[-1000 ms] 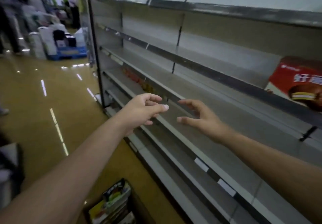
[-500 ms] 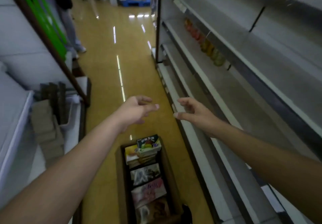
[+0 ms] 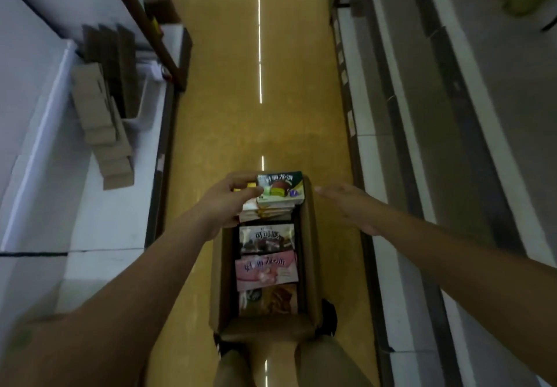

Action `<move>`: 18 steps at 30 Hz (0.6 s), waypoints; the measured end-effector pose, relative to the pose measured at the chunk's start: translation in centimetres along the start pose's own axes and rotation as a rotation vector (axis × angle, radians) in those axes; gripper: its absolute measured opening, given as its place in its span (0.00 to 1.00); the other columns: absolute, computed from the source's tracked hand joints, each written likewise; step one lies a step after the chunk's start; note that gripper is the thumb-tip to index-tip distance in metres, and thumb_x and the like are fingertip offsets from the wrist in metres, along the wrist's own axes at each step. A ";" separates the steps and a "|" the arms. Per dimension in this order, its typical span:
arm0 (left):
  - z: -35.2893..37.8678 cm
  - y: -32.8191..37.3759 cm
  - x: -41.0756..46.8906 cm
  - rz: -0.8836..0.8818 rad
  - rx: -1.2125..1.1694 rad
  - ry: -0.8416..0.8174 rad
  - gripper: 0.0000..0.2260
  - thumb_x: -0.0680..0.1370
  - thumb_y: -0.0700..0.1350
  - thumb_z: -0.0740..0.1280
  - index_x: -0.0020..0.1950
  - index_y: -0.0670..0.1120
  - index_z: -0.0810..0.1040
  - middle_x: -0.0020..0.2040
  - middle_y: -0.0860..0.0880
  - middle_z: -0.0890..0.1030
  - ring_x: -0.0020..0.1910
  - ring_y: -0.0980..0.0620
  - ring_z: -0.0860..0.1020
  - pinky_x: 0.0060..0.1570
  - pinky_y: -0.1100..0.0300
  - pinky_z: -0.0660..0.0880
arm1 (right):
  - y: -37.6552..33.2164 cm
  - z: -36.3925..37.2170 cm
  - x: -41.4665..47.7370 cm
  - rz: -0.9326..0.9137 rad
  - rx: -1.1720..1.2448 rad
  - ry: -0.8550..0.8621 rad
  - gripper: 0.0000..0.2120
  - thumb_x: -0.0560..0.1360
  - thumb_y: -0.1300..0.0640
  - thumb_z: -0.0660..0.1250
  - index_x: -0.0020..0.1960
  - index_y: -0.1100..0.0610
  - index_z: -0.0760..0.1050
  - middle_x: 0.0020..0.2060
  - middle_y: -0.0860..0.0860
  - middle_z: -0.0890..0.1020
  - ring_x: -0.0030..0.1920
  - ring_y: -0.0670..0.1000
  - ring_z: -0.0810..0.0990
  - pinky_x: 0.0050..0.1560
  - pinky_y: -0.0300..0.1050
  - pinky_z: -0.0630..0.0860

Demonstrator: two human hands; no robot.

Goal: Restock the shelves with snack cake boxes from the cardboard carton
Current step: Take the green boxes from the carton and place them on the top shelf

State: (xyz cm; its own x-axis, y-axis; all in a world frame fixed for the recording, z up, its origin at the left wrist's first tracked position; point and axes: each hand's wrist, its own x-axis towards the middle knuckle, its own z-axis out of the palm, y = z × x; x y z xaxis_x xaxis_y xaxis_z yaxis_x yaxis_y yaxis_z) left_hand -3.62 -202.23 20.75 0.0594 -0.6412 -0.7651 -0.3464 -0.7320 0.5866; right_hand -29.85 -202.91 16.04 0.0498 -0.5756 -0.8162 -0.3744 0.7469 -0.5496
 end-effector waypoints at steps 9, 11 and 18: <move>2.8 -7.6 15.4 -0.033 0.002 -0.012 0.34 0.68 0.65 0.75 0.68 0.50 0.76 0.69 0.47 0.74 0.62 0.45 0.77 0.39 0.55 0.75 | 4.5 3.7 14.0 0.030 -0.012 0.027 0.43 0.75 0.35 0.69 0.81 0.54 0.58 0.78 0.55 0.65 0.75 0.57 0.66 0.64 0.51 0.68; 3.5 -9.0 18.4 -0.024 0.014 -0.005 0.35 0.71 0.64 0.74 0.73 0.48 0.72 0.70 0.46 0.74 0.63 0.45 0.75 0.46 0.51 0.77 | 5.5 4.6 16.9 0.032 -0.015 0.042 0.44 0.75 0.35 0.69 0.81 0.55 0.57 0.79 0.55 0.64 0.76 0.56 0.65 0.65 0.51 0.68; 5.6 -13.3 27.0 -0.102 0.042 0.066 0.47 0.74 0.64 0.73 0.83 0.48 0.51 0.81 0.44 0.60 0.75 0.39 0.66 0.55 0.42 0.71 | 8.1 7.5 25.4 -0.011 0.008 0.181 0.50 0.71 0.33 0.72 0.81 0.56 0.56 0.78 0.53 0.65 0.74 0.55 0.67 0.68 0.49 0.69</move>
State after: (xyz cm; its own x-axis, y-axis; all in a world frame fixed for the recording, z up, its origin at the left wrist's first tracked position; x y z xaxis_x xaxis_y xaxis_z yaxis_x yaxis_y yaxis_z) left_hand -2.64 -208.58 -9.19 0.1577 -0.5783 -0.8004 -0.3737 -0.7852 0.4937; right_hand -24.65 -208.95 -10.53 -0.1141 -0.6338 -0.7650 -0.3675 0.7424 -0.5602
